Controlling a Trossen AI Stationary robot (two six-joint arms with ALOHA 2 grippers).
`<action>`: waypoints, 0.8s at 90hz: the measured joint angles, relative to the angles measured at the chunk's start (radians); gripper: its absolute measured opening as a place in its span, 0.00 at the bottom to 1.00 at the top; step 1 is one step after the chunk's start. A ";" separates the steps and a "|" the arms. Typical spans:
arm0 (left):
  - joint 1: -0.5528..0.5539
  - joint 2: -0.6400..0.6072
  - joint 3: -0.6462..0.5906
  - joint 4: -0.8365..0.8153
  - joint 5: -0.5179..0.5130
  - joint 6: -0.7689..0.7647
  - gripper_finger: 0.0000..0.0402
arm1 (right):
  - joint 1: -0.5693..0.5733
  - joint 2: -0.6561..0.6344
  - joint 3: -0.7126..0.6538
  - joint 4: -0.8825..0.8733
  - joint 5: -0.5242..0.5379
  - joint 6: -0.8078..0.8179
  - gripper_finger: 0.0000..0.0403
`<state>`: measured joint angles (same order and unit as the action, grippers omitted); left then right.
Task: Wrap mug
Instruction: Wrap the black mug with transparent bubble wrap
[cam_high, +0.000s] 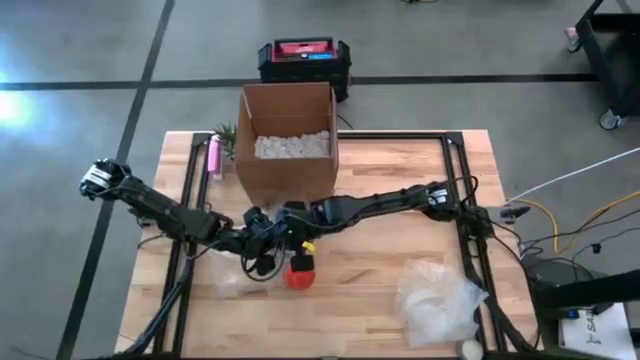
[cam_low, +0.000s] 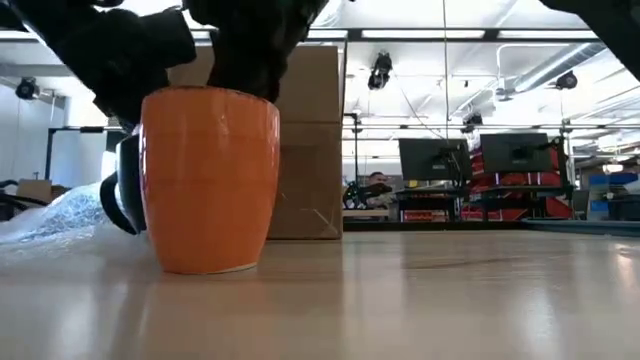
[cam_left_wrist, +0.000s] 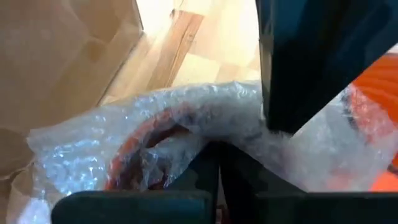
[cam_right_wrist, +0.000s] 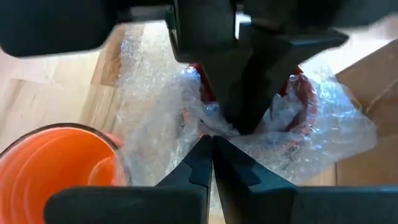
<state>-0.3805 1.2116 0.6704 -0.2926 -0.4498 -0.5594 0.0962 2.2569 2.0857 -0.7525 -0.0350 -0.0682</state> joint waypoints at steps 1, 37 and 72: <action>0.000 -0.001 0.006 -0.010 0.003 0.000 0.00 | 0.000 0.000 0.000 -0.001 0.000 0.000 0.00; -0.016 -0.037 0.095 -0.139 0.158 0.021 0.00 | -0.008 0.004 -0.003 -0.016 0.015 -0.007 0.00; 0.006 -0.019 -0.024 -0.070 -0.031 0.009 0.00 | -0.009 0.006 -0.003 -0.029 0.009 -0.011 0.00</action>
<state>-0.3748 1.1923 0.6468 -0.3624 -0.4810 -0.5503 0.0876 2.2626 2.0827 -0.7819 -0.0257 -0.0789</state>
